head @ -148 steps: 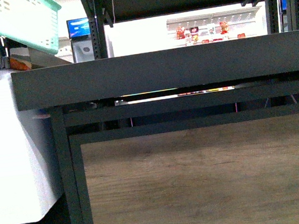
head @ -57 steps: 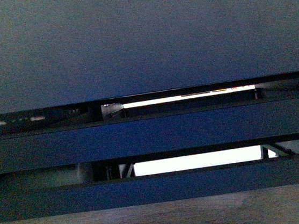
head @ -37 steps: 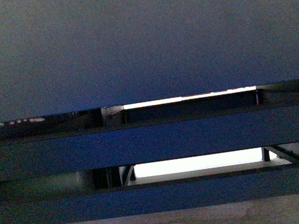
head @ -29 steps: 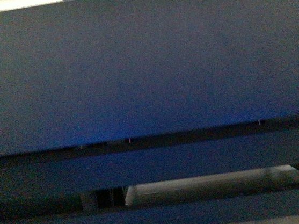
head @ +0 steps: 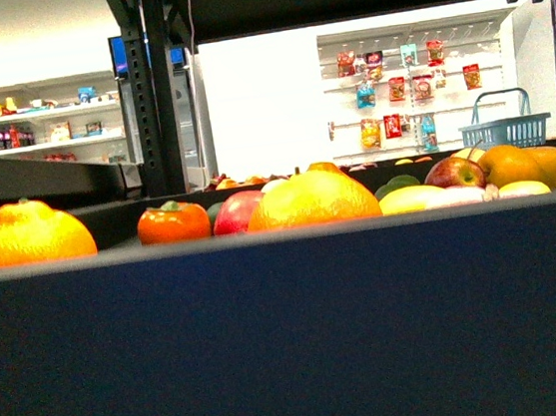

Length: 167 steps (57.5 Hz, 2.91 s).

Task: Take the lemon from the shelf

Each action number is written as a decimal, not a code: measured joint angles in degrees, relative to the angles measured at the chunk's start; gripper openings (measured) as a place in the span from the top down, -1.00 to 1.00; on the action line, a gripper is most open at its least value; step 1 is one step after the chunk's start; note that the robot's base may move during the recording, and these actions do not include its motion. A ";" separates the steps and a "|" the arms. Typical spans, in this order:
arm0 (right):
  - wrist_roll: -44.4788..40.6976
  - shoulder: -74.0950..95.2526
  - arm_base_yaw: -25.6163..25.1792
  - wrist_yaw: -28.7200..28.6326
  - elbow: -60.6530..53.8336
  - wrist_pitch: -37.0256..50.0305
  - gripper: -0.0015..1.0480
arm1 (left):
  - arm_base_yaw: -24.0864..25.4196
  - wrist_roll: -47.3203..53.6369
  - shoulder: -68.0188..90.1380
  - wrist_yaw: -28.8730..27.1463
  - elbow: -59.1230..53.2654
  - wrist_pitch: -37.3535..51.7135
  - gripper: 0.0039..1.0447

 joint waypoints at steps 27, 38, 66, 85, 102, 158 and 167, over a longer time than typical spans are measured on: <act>0.02 0.02 0.02 0.00 0.00 0.00 -0.95 | 0.00 0.00 0.00 -0.04 0.00 0.02 -0.86; 0.02 0.02 0.02 -0.07 0.00 0.00 -0.95 | 0.00 0.00 0.00 0.00 0.00 0.00 -0.86; 0.09 0.02 0.00 -0.02 0.00 0.00 -0.95 | 0.00 0.00 0.00 0.00 0.00 0.02 -0.86; 0.20 0.02 0.00 -0.04 0.00 0.00 -0.95 | 0.00 -0.02 0.00 0.02 0.00 0.02 -0.86; 0.17 0.02 0.00 -0.13 0.00 0.00 -0.95 | 0.00 -0.02 0.00 0.00 0.00 0.02 -0.86; 0.17 0.02 0.00 -0.15 0.00 0.00 -0.95 | 28.28 -59.95 69.46 31.54 32.00 34.80 -0.86; 0.17 0.02 0.00 -0.15 0.00 0.00 -0.95 | 28.26 -67.89 79.30 31.28 38.69 38.62 -0.86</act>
